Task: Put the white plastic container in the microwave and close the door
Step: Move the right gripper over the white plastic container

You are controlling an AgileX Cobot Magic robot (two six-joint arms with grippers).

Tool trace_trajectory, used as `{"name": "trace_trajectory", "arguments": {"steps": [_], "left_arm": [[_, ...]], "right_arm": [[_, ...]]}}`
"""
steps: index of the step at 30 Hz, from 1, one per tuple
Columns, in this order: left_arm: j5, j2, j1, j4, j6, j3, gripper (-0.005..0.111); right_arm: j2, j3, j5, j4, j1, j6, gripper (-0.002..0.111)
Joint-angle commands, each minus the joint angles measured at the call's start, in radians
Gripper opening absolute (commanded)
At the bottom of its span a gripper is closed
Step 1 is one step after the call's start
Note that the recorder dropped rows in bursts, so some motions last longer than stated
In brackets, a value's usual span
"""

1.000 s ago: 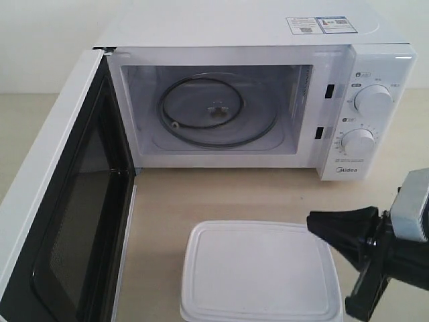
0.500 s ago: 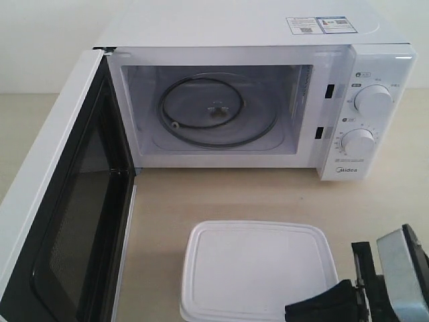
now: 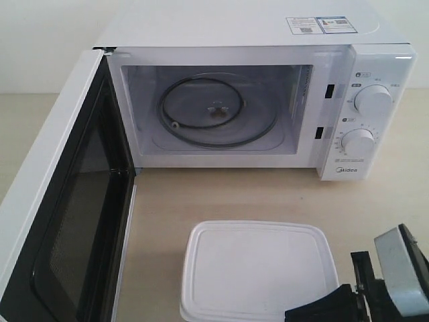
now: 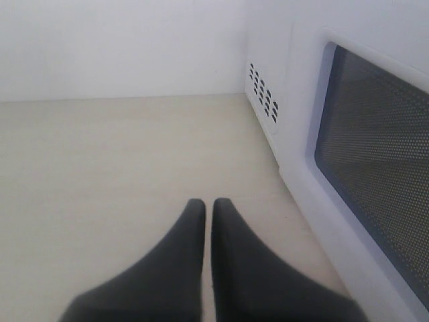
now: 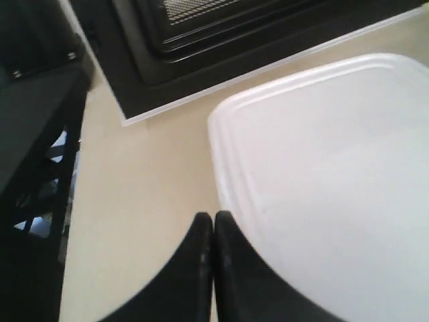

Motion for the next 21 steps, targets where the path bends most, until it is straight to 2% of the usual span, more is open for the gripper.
{"name": "trace_trajectory", "arguments": {"steps": [1,13,18,21], "left_arm": [[0.0,-0.003,0.003,-0.012,0.002,0.003,0.004],[0.0,-0.003,0.003,-0.012,0.002,0.003,0.004],[0.0,-0.003,0.003,-0.012,0.002,0.003,0.004],[0.0,-0.003,0.003,-0.012,0.002,0.003,0.004]], "right_arm": [[-0.002,0.004,-0.004,0.007,0.0,0.07,0.0],[-0.002,0.004,-0.011,-0.02,0.0,0.307,0.0],[-0.002,0.004,-0.011,-0.062,0.0,0.117,0.0],[-0.002,0.004,-0.011,-0.062,0.0,0.115,0.0]]}}
